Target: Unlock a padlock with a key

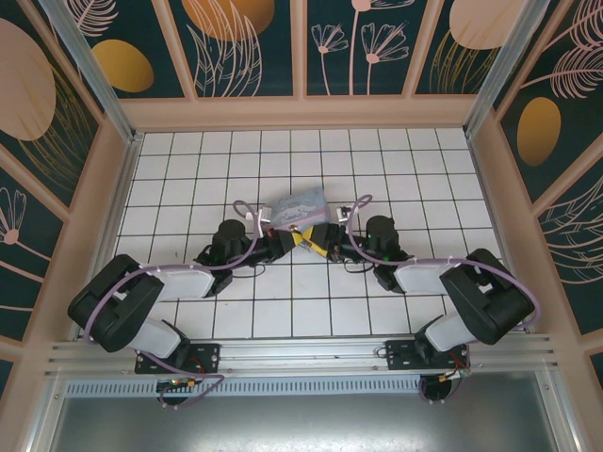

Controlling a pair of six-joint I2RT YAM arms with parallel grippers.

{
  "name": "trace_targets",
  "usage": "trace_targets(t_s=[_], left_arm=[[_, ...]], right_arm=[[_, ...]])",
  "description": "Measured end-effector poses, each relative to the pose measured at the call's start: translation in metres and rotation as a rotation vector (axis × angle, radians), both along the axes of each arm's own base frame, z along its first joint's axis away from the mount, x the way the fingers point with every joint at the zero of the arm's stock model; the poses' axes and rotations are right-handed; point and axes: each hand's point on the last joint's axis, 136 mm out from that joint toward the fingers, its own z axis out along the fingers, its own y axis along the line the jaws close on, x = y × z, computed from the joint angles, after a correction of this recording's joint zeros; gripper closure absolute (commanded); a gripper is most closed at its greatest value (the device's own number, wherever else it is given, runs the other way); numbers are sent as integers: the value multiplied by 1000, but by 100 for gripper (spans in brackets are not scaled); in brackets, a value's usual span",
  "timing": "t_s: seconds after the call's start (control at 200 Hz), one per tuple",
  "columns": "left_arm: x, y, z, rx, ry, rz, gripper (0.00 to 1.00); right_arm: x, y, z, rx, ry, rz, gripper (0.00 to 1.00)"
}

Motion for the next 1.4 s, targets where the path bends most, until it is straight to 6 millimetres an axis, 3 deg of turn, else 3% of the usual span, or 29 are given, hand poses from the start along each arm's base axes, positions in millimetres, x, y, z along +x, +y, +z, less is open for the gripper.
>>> trace_targets(t_s=[0.11,0.24,0.35,0.566,0.806,0.921,1.396], left_arm=[[-4,2,-20,59,22,-23,100],[-8,10,-54,156,93,-31,100],[-13,14,-66,201,116,-44,100],[-11,10,-65,224,100,-75,100],[-14,11,-69,238,118,-104,100],[-16,10,-69,242,131,-119,100],[-15,6,-63,234,128,-144,100]], right_arm=[[-8,-11,-7,-24,11,-31,31],[-12,-18,7,-46,-68,-68,31],[-15,-18,6,-135,-117,-87,33],[-16,-2,-14,-436,-238,-111,40],[-27,2,-76,-800,-343,-83,46],[-32,0,-95,-914,-386,-72,46],[-24,3,-108,-1094,-502,-119,54]])
